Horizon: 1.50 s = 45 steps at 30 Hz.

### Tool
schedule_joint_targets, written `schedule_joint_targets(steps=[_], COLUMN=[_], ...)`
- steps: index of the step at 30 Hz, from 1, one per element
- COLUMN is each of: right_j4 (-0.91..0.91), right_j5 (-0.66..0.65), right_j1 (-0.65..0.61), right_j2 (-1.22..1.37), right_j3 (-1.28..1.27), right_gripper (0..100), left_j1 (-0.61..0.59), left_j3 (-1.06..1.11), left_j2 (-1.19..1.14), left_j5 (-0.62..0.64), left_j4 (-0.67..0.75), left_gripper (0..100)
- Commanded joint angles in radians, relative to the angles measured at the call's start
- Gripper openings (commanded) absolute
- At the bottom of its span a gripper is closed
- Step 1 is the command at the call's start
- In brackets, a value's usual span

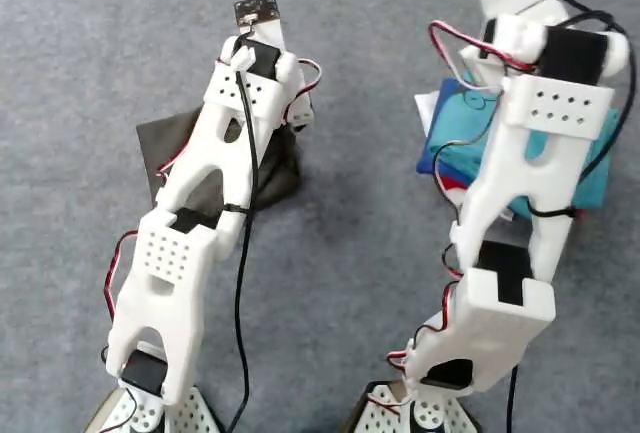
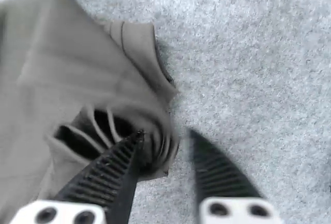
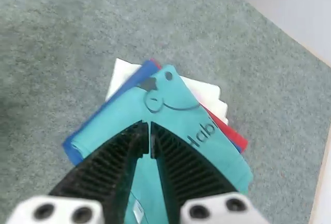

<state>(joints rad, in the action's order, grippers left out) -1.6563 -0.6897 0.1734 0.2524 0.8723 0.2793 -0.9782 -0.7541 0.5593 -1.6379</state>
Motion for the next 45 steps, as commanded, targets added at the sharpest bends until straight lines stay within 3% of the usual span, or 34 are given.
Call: schedule_joint_targets(steps=[1,6,11,13,16,23,30,37,41,45], right_j4=[-0.006,-0.074,-0.043,0.020,0.161,0.342,0.218,-0.117,-0.114,-0.112], right_j5=[0.003,0.146,0.235,0.276,0.379,0.446,0.443,0.445,0.457,0.460], right_j1=[-0.069,-0.222,-0.462,-0.565,-0.681,-0.816,-0.827,-0.760,-0.726,-0.723], right_j2=[-0.064,-0.056,-0.051,-0.021,0.082,0.392,0.645,0.768,0.645,0.469], right_j3=[-0.024,-0.081,-0.143,-0.186,-0.248,-0.174,0.056,0.288,0.231,-0.016], right_gripper=[1.5,1.5,1.5,1.5,1.5,1.5,1.5,1.4,1.4,1.4], left_j1=[-0.042,-0.156,-0.414,-0.526,-0.664,-0.840,-0.881,-0.868,-0.868,-0.868], left_j3=[-0.053,-0.223,-0.295,-0.219,-0.071,0.122,0.016,0.015,0.008,0.012], left_j2=[0.029,0.083,0.083,0.066,-0.005,-0.216,-0.244,-0.244,-0.244,-0.244], left_j5=[0.017,-0.040,-0.109,-0.110,-0.143,-0.172,-0.170,-0.170,-0.170,-0.172], left_j4=[0.008,-0.110,-0.121,-0.121,-0.101,0.068,0.098,0.101,0.101,0.101], left_gripper=[31,29,1,6,3,3,3,3,3,3])
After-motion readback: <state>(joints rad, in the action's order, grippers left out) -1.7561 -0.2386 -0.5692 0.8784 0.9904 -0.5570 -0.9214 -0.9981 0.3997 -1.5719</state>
